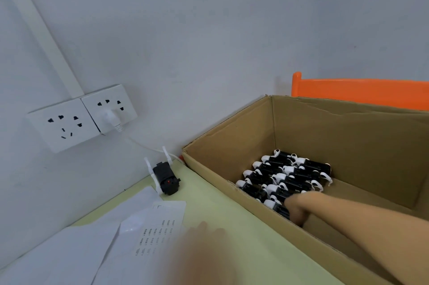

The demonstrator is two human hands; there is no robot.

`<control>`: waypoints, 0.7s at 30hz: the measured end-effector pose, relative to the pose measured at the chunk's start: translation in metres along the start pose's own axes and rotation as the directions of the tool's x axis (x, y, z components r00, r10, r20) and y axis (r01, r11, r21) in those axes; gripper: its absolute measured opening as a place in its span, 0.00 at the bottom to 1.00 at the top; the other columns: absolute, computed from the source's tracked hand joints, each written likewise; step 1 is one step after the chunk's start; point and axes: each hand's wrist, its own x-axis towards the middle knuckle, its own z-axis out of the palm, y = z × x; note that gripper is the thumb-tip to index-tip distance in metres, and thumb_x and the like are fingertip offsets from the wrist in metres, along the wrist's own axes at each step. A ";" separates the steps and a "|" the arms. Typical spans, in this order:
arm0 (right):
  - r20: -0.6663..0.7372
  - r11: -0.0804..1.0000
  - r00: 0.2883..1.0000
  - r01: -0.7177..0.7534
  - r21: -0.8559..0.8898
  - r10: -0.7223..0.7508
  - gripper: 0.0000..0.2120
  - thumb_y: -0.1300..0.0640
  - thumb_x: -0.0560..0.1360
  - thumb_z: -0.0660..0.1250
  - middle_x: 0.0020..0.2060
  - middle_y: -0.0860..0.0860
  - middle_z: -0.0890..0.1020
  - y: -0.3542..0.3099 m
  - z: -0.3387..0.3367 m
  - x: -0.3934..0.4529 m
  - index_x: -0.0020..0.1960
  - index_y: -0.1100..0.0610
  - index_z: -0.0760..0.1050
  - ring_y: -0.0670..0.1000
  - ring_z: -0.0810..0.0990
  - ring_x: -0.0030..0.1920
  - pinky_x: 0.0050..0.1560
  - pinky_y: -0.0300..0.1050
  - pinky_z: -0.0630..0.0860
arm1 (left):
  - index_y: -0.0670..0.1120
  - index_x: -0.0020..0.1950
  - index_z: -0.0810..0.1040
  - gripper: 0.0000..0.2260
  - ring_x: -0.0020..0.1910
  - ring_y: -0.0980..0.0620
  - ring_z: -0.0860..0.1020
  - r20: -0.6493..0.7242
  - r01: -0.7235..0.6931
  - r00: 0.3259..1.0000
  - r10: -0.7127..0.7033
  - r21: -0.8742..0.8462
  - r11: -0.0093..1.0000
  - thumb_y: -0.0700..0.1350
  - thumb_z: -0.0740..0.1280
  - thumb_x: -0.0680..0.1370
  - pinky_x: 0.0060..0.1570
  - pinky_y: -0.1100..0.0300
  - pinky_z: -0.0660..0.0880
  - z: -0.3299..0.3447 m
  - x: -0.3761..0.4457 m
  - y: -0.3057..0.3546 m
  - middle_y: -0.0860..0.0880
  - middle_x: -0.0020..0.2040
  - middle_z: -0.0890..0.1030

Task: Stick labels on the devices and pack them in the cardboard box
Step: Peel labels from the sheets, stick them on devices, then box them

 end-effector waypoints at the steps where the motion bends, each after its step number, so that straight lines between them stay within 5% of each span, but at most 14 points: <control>1: -0.045 0.999 0.999 0.007 0.053 -0.004 0.08 0.54 0.78 0.63 0.42 0.54 0.79 0.001 -0.013 -0.012 0.44 0.58 0.75 0.52 0.71 0.37 0.40 0.45 0.70 | 0.60 0.51 0.83 0.23 0.52 0.49 0.85 0.016 0.012 1.000 -0.012 0.004 1.000 0.58 0.56 0.62 0.40 0.47 0.81 -0.004 0.001 0.001 0.51 0.55 0.84; 3: -0.197 0.989 0.980 0.026 0.149 0.004 0.11 0.56 0.78 0.62 0.36 0.51 0.72 0.004 -0.036 -0.036 0.38 0.55 0.67 0.52 0.71 0.35 0.33 0.43 0.67 | 0.66 0.67 0.71 0.25 0.74 0.56 0.67 -0.008 0.066 0.998 -0.066 0.062 0.996 0.60 0.53 0.70 0.67 0.47 0.67 -0.007 0.002 0.006 0.58 0.74 0.66; 5: -0.349 0.981 0.937 0.039 0.190 0.030 0.09 0.57 0.79 0.60 0.42 0.52 0.73 0.005 -0.055 -0.062 0.40 0.55 0.66 0.55 0.74 0.43 0.39 0.44 0.71 | 0.68 0.72 0.60 0.20 0.78 0.61 0.51 -0.100 0.100 0.989 -0.106 -0.061 0.993 0.59 0.51 0.80 0.72 0.60 0.52 0.000 0.002 -0.005 0.64 0.76 0.54; 7: -0.545 0.969 0.835 0.070 0.235 0.072 0.04 0.59 0.79 0.58 0.55 0.55 0.73 0.002 -0.071 -0.091 0.51 0.56 0.71 0.58 0.75 0.54 0.52 0.50 0.73 | 0.64 0.68 0.68 0.14 0.75 0.63 0.57 -0.200 0.074 0.969 -0.143 -0.319 0.945 0.53 0.56 0.82 0.71 0.62 0.55 0.003 -0.004 -0.011 0.65 0.71 0.62; 9: -0.751 0.965 0.647 0.093 0.247 0.130 0.17 0.60 0.79 0.58 0.64 0.57 0.70 -0.006 -0.079 -0.123 0.67 0.57 0.68 0.59 0.72 0.62 0.60 0.55 0.72 | 0.59 0.57 0.76 0.11 0.64 0.66 0.68 -0.310 -0.003 0.924 -0.225 -0.594 0.804 0.50 0.56 0.80 0.64 0.65 0.64 -0.003 -0.012 -0.010 0.63 0.61 0.74; 10: -0.855 0.961 0.499 0.135 0.240 0.143 0.20 0.61 0.78 0.59 0.65 0.57 0.70 -0.014 -0.080 -0.140 0.70 0.58 0.67 0.59 0.70 0.62 0.60 0.55 0.73 | 0.56 0.52 0.78 0.12 0.59 0.64 0.72 -0.329 -0.029 0.901 -0.283 -0.697 0.717 0.48 0.56 0.78 0.58 0.65 0.68 -0.005 -0.015 -0.010 0.60 0.55 0.78; 12: -0.980 0.924 0.167 0.349 0.158 0.105 0.19 0.64 0.75 0.60 0.59 0.54 0.74 -0.039 -0.074 -0.173 0.66 0.58 0.72 0.55 0.72 0.57 0.55 0.51 0.74 | 0.51 0.46 0.81 0.13 0.49 0.61 0.77 -0.364 -0.092 0.841 -0.399 -0.824 0.559 0.42 0.56 0.78 0.46 0.61 0.75 -0.011 -0.019 -0.012 0.57 0.45 0.81; 13: -0.995 0.870 0.066 0.485 0.092 0.068 0.17 0.65 0.74 0.61 0.55 0.52 0.75 -0.055 -0.066 -0.187 0.62 0.57 0.74 0.52 0.73 0.53 0.51 0.48 0.74 | 0.48 0.42 0.81 0.14 0.44 0.59 0.77 -0.376 -0.129 0.810 -0.450 -0.863 0.488 0.41 0.56 0.77 0.39 0.58 0.76 -0.014 -0.020 -0.013 0.55 0.42 0.81; 15: -0.992 0.739 0.095 0.674 0.003 -0.082 0.14 0.63 0.76 0.59 0.52 0.45 0.76 -0.092 -0.039 -0.208 0.59 0.53 0.76 0.45 0.74 0.50 0.50 0.43 0.74 | 0.46 0.35 0.78 0.13 0.35 0.54 0.74 -0.387 -0.210 0.745 -0.544 -0.909 0.359 0.41 0.55 0.72 0.27 0.57 0.71 -0.019 -0.023 -0.013 0.50 0.35 0.78; 17: -0.925 0.672 0.293 0.738 0.058 -0.242 0.16 0.58 0.80 0.56 0.59 0.40 0.76 -0.132 -0.006 -0.209 0.65 0.48 0.73 0.41 0.73 0.60 0.61 0.40 0.71 | 0.46 0.32 0.73 0.11 0.29 0.54 0.68 -0.385 -0.261 0.686 -0.618 -0.922 0.284 0.40 0.54 0.71 0.24 0.58 0.64 -0.024 -0.025 -0.010 0.50 0.29 0.72; 19: -0.849 0.645 0.423 0.752 0.135 -0.316 0.16 0.54 0.83 0.54 0.61 0.39 0.75 -0.166 0.021 -0.198 0.68 0.44 0.70 0.42 0.73 0.61 0.65 0.43 0.69 | 0.47 0.31 0.69 0.10 0.27 0.52 0.64 -0.404 -0.284 0.641 -0.652 -0.915 0.288 0.40 0.54 0.71 0.27 0.57 0.60 -0.028 -0.027 -0.005 0.51 0.27 0.67; 21: -0.820 0.615 0.469 0.765 0.192 -0.327 0.15 0.52 0.83 0.54 0.54 0.36 0.75 -0.189 0.034 -0.190 0.67 0.40 0.68 0.41 0.72 0.53 0.58 0.45 0.71 | 0.48 0.33 0.68 0.10 0.28 0.48 0.63 -0.485 -0.297 0.605 -0.631 -0.873 0.387 0.40 0.53 0.72 0.28 0.51 0.60 -0.033 -0.031 -0.004 0.51 0.26 0.65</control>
